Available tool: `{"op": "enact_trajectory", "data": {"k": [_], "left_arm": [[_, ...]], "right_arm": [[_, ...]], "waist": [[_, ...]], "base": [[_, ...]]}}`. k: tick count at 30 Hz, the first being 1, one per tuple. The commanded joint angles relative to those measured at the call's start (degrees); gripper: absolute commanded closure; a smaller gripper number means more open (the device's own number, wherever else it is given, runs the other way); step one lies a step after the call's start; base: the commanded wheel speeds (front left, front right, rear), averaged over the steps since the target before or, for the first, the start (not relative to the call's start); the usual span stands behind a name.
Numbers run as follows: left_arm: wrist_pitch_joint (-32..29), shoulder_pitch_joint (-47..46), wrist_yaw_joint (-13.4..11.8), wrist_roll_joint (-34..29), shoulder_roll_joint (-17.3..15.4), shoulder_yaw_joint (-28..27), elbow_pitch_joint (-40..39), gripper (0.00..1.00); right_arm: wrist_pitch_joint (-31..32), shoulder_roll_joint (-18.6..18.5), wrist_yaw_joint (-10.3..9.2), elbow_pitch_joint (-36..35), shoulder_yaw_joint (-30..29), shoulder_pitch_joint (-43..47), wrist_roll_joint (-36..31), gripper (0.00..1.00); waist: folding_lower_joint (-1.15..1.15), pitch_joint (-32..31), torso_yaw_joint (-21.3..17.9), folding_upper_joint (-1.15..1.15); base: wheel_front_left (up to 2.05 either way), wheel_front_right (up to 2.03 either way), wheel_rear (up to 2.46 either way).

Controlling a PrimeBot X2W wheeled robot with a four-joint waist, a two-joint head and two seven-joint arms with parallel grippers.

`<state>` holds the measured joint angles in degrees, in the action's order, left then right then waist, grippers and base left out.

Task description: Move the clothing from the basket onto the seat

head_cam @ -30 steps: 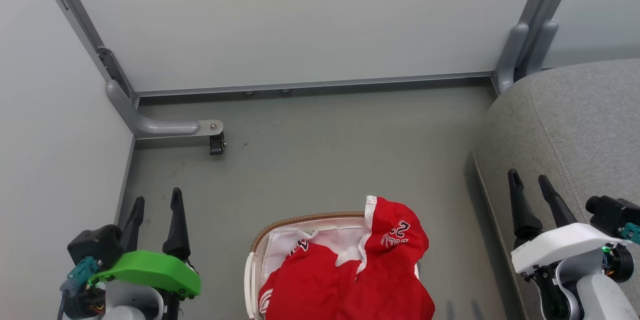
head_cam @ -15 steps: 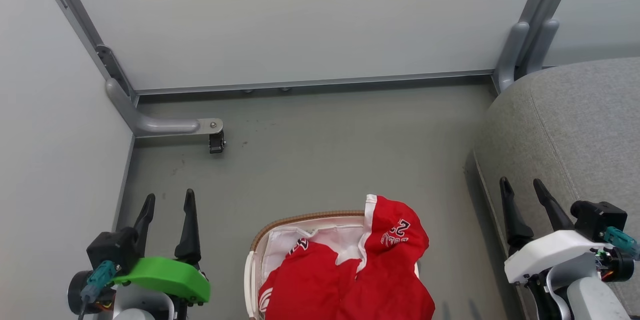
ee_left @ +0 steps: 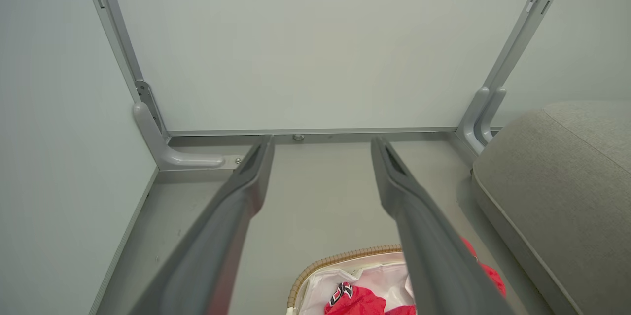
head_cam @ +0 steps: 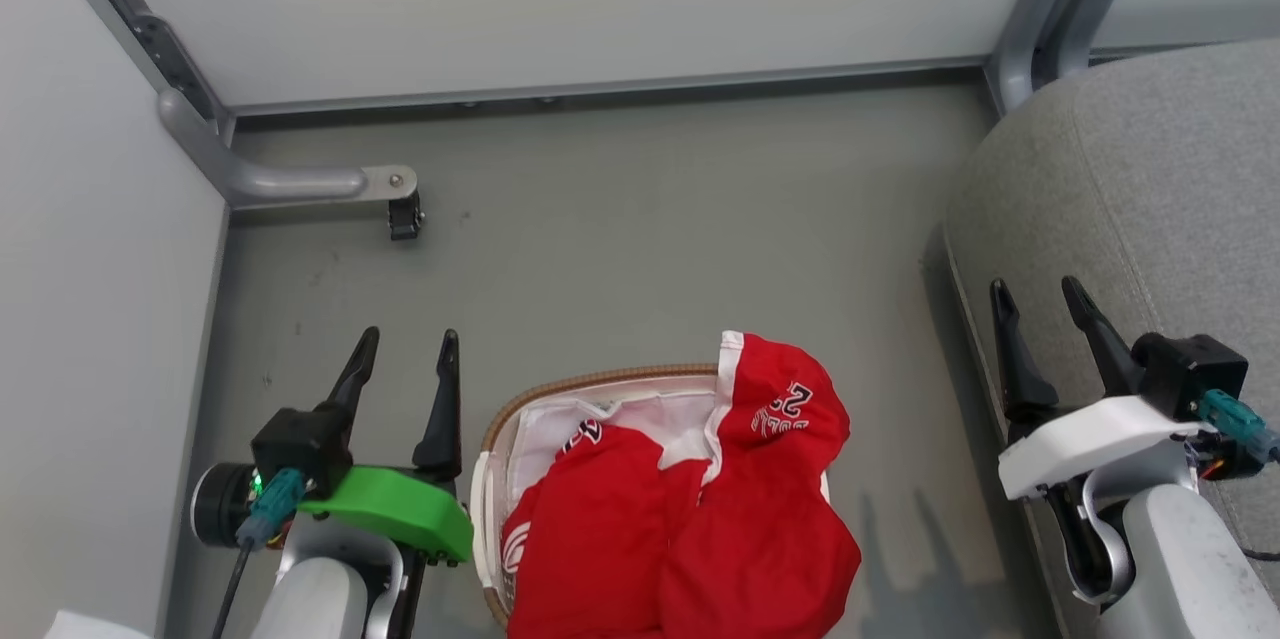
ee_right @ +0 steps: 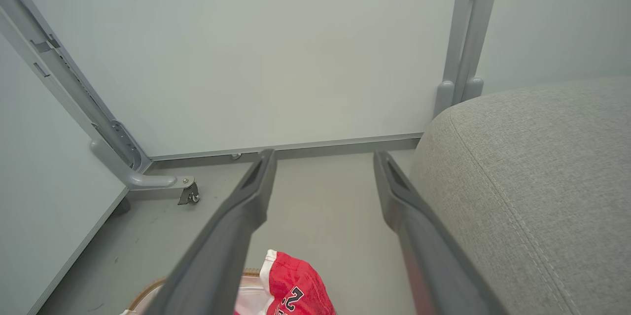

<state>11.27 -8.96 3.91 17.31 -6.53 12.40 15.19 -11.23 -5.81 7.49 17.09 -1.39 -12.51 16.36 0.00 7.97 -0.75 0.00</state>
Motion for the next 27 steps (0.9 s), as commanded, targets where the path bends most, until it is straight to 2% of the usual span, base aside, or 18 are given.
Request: {"op": "enact_trajectory", "data": {"k": [1, 9, 15, 27], "left_arm": [[0.61, -2.76, 0.59, -1.56, 0.33, 0.47, 0.85, 0.00], [1.55, -12.46, 2.63, -5.53, 1.97, 4.02, 11.79, 0.00], [2.21, -20.79, 3.11, -8.53, 2.51, 6.76, 22.42, 0.00], [3.49, -36.05, 3.40, -17.26, 0.64, 13.72, 44.22, 0.00]], "right_arm": [[-0.66, -0.38, 0.00, -0.77, 0.14, -1.92, -1.20, 0.00], [-1.62, -0.33, 0.00, -2.91, 2.33, -6.92, -3.10, 0.00], [-2.28, -0.07, 0.00, -4.89, 4.10, -10.41, -4.47, 0.00], [-3.54, 1.09, -0.01, -8.25, 9.33, -16.10, -8.17, 0.00]], "waist": [[0.00, 5.55, -2.01, 0.00], [0.00, 16.27, -5.53, 0.00], [0.00, 24.46, -7.65, 0.00], [0.00, 39.37, -12.13, 0.00]], "base": [[0.00, 0.00, 0.00], [0.00, 0.00, 0.00], [0.00, 0.00, 0.00], [0.00, 0.00, 0.00]]}}
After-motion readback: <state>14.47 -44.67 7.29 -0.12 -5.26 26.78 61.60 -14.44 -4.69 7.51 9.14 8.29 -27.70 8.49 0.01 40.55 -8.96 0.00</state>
